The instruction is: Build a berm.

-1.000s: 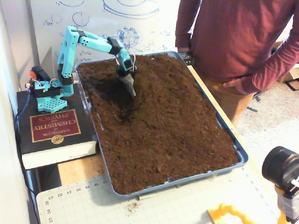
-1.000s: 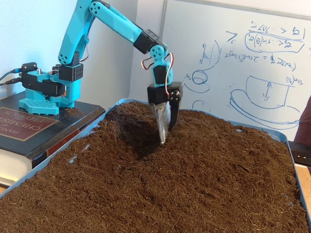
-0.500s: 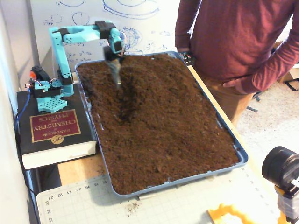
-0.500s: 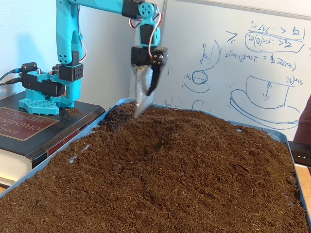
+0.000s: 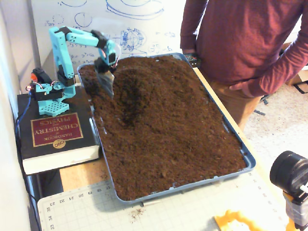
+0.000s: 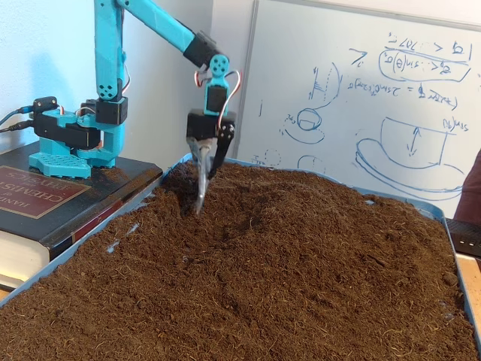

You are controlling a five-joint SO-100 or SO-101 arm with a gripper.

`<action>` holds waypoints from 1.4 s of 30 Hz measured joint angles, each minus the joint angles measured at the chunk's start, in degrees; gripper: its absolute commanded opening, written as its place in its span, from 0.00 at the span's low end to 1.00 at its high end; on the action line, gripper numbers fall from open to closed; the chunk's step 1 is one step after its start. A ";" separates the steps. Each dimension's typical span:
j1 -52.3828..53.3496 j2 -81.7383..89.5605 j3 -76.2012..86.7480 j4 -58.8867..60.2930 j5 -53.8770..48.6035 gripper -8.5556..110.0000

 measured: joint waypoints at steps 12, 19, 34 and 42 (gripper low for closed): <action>-0.18 -11.87 -6.86 -16.00 11.78 0.07; 2.11 -14.15 -15.21 -16.00 16.96 0.07; 10.72 -10.37 -19.25 -12.39 17.75 0.07; 13.10 5.01 -19.25 8.61 17.75 0.07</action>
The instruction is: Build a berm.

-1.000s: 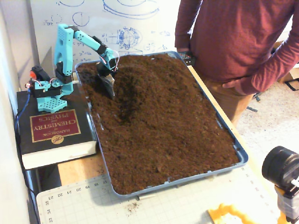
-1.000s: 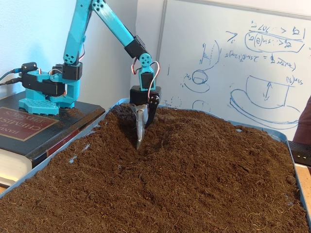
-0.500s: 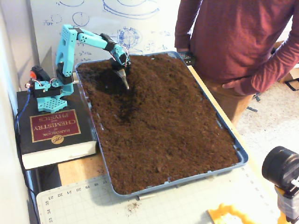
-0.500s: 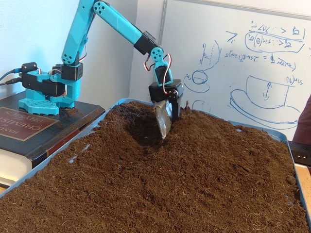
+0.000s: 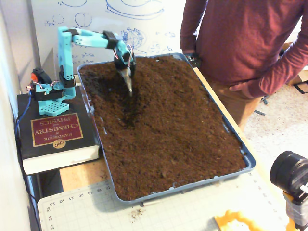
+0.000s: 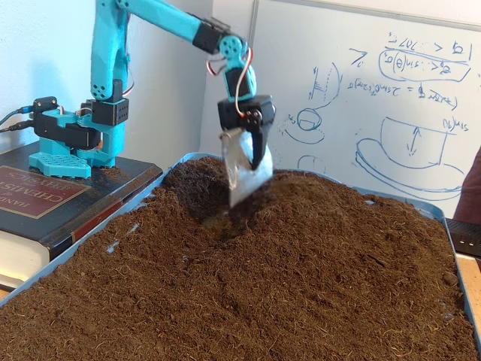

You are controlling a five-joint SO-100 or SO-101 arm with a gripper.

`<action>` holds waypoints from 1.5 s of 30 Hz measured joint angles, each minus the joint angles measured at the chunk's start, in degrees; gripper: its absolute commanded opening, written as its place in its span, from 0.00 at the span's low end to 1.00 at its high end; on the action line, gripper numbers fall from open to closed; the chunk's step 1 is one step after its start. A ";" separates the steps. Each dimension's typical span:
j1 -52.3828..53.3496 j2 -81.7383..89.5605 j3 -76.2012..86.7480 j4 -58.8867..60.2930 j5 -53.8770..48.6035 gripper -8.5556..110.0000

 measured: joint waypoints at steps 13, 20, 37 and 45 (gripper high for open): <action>14.59 10.28 1.93 18.19 -29.53 0.07; 29.97 10.81 13.36 7.91 -50.45 0.07; 43.42 -1.05 29.53 -21.36 -66.62 0.07; 39.90 -12.22 20.83 -26.54 -66.36 0.07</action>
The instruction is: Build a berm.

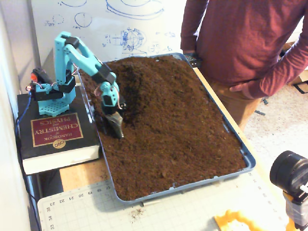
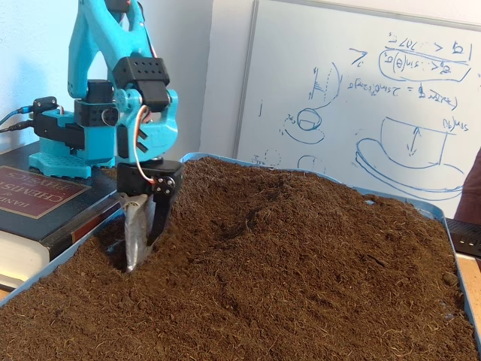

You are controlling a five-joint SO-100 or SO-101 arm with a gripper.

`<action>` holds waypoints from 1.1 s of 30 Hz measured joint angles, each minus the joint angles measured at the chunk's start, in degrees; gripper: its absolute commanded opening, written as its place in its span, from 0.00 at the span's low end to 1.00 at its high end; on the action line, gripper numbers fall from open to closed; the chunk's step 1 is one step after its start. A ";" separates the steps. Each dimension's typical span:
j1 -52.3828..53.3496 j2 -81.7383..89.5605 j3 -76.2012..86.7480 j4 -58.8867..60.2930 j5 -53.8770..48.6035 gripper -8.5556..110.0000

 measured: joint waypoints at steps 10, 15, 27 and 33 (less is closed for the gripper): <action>-7.65 -6.50 -12.39 0.00 13.01 0.07; -11.51 -6.50 -16.17 0.00 19.78 0.07; -16.17 -5.27 -21.18 3.87 25.40 0.07; -18.11 5.19 -21.27 22.94 25.40 0.07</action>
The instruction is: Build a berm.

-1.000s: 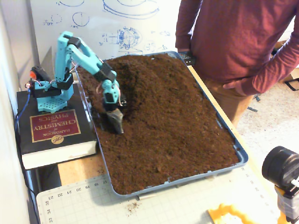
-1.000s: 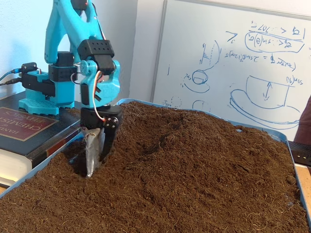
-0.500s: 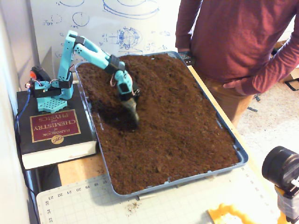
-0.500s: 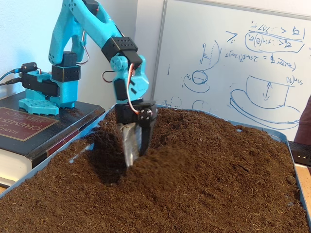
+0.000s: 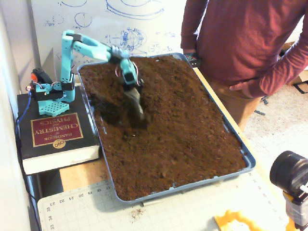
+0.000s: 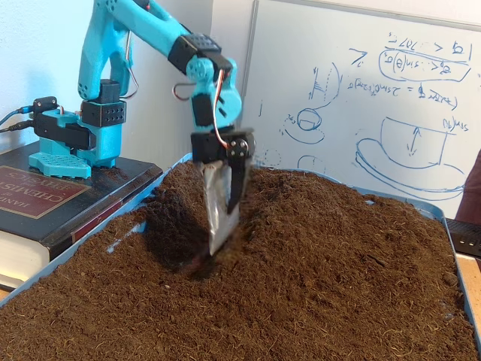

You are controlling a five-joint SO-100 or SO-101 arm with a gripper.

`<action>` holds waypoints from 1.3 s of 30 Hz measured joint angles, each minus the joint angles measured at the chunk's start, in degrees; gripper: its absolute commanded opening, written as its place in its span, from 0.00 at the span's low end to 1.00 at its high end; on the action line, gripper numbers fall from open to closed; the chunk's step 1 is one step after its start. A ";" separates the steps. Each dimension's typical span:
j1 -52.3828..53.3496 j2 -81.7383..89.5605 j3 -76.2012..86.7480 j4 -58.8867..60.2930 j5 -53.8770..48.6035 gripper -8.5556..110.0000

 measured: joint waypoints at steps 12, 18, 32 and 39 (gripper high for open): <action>-5.10 12.83 0.62 35.07 0.00 0.08; -7.73 7.56 6.06 30.67 0.00 0.08; -7.82 -10.81 12.48 -0.79 0.00 0.08; -7.82 -13.89 7.38 -6.33 0.00 0.08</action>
